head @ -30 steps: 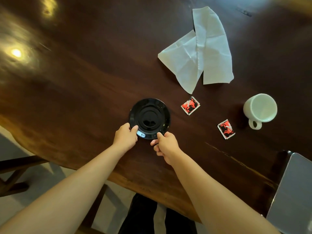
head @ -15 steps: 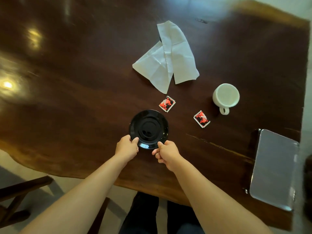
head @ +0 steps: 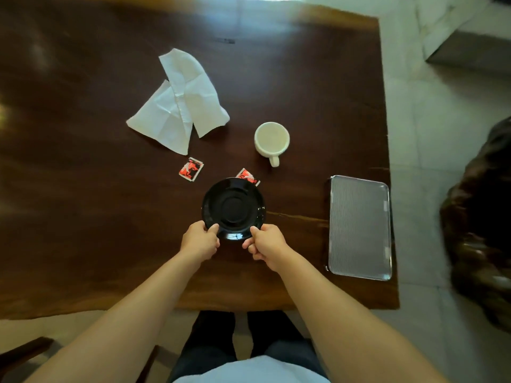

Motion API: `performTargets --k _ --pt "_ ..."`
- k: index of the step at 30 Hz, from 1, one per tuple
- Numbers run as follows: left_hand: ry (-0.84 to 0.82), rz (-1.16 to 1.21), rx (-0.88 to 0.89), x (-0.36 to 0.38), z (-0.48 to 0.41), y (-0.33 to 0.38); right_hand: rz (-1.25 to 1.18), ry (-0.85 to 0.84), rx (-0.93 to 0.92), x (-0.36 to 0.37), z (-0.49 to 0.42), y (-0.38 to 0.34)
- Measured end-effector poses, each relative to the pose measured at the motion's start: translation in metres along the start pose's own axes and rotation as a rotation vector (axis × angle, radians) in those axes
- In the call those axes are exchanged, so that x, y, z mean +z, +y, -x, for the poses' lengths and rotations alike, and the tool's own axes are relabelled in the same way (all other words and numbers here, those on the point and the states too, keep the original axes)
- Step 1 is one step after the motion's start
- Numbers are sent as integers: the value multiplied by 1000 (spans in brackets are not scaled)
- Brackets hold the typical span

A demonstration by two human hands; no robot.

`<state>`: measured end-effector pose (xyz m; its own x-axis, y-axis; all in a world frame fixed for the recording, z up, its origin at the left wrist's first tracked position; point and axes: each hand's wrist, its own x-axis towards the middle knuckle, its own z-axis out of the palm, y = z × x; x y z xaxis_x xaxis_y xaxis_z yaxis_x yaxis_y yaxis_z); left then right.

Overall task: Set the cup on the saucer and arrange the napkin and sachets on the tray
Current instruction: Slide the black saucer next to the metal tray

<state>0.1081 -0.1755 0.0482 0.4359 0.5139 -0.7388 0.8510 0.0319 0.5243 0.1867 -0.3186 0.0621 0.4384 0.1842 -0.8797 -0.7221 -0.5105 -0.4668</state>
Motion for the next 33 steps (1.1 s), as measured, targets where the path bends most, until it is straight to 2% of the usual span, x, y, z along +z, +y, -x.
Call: performTargets --k 13,23,33 --pt "-93 -40 24 83 26 39 -116 24 -18 -99 4 24" --pt "-176 -69 -52 120 19 51 -147 35 23 -134 -20 39" --pt "-166 -119 -48 158 1 45 -182 53 86 -157 -40 49"
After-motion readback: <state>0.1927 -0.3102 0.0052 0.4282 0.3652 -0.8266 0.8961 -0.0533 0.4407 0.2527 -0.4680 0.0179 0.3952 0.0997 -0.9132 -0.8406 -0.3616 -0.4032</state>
